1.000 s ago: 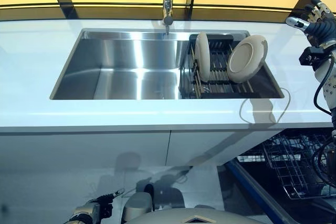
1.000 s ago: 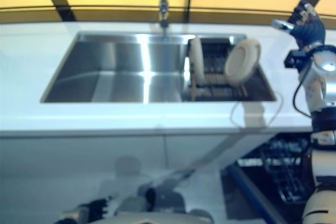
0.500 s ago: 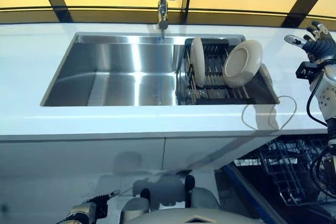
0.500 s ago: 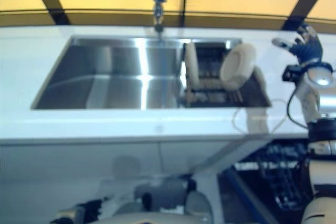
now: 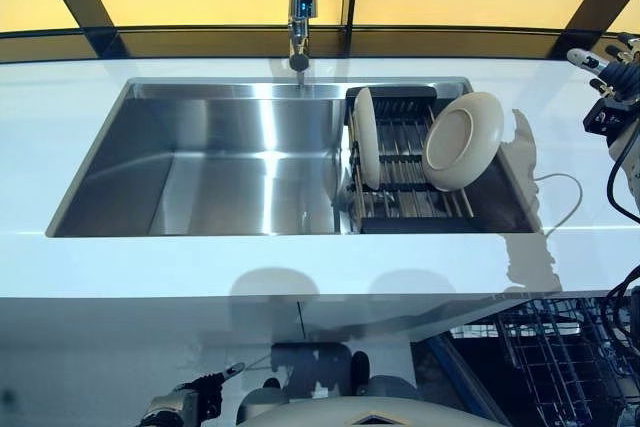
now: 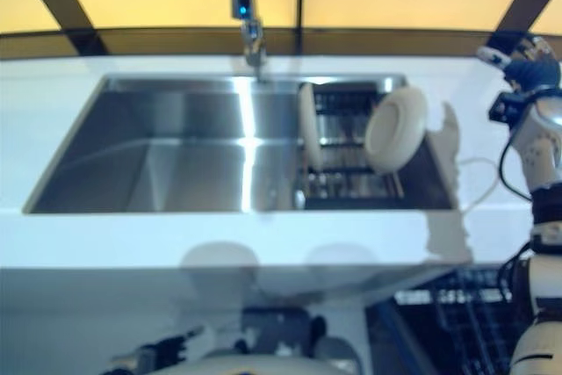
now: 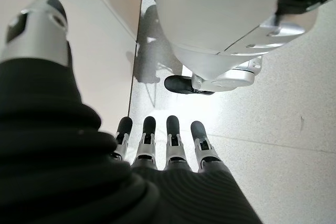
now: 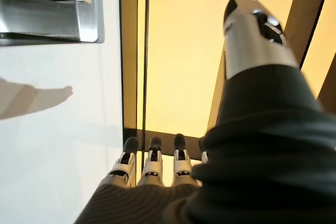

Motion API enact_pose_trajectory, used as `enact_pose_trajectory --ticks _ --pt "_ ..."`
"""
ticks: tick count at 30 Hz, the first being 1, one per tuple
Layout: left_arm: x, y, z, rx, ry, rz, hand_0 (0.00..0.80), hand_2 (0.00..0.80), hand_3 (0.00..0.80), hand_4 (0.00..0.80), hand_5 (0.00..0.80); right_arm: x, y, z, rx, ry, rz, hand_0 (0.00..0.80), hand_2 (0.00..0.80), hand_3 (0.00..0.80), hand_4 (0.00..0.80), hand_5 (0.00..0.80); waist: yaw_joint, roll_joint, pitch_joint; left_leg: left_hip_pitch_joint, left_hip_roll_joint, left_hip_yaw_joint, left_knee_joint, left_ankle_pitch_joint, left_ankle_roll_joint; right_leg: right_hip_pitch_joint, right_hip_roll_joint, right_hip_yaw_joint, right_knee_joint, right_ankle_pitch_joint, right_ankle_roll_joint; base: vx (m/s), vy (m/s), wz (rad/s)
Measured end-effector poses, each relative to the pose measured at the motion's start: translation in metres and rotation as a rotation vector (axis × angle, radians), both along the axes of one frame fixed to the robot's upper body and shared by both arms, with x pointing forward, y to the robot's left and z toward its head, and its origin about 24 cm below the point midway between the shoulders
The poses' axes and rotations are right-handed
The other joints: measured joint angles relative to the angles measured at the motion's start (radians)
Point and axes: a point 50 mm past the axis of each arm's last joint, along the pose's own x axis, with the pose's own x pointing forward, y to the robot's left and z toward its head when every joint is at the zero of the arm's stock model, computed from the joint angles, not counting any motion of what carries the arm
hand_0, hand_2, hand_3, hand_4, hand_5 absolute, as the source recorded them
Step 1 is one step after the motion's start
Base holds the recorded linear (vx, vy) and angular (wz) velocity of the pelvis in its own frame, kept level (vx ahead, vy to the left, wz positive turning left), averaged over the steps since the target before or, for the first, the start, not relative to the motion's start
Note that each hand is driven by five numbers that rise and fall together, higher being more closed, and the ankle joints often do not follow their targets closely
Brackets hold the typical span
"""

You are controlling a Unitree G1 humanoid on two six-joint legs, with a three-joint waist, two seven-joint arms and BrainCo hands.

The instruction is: Take plates into dishwasher

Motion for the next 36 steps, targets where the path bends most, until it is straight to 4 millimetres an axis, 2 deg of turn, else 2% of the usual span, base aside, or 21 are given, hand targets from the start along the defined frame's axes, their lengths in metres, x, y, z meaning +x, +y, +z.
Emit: enact_pose_trajectory --ticks 6,18,27,31,36 --pt "-0.002 0.008 0.002 0.031 0.013 0.007 0.000 0.000 0.000 0.000 0.000 0.002 -0.003 -0.001 0.028 0.024 0.037 0.000 0.000 0.000 0.000 0.000 0.001 0.009 0.005 0.006 -0.008 0.002 -0.001 -0.005 0.009 0.009 -0.013 -0.001 -0.003 -0.004 0.009 0.057 -0.047 0.01" --pt "0.001 0.007 0.002 0.029 0.007 0.006 0.000 0.000 0.000 0.000 0.000 0.002 -0.005 -0.013 0.058 0.095 0.069 0.000 0.000 0.000 0.000 0.000 -0.003 0.044 0.025 -0.013 -0.006 0.002 0.000 -0.003 0.004 -0.014 -0.012 -0.001 0.001 -0.005 0.008 0.033 -0.049 0.00" --pt "0.009 0.004 0.003 0.017 -0.025 0.028 0.000 0.000 0.000 0.000 0.000 0.003 -0.004 -0.019 0.050 0.126 0.088 0.000 0.000 0.000 0.000 0.000 -0.006 0.103 0.061 -0.051 -0.017 0.003 0.000 0.001 0.009 -0.050 -0.024 -0.003 0.001 -0.003 0.014 -0.019 -0.001 0.00" --pt "0.013 0.002 0.004 0.001 -0.044 0.032 0.000 0.000 0.000 0.000 0.000 0.004 -0.003 -0.011 0.041 0.105 0.119 0.000 0.000 0.000 0.000 0.000 -0.028 0.113 0.070 -0.061 -0.017 0.004 0.000 0.003 0.010 -0.057 -0.026 -0.007 0.001 -0.003 0.015 0.002 0.006 0.04" --pt "0.021 -0.002 0.005 -0.010 -0.067 0.026 0.000 0.000 0.000 0.000 0.000 0.005 -0.002 -0.007 0.039 0.095 0.142 0.000 0.000 0.000 0.000 0.000 -0.030 0.121 0.078 -0.061 -0.017 0.006 0.000 0.003 0.010 -0.058 -0.026 -0.007 0.000 -0.004 0.016 0.000 0.000 0.00"
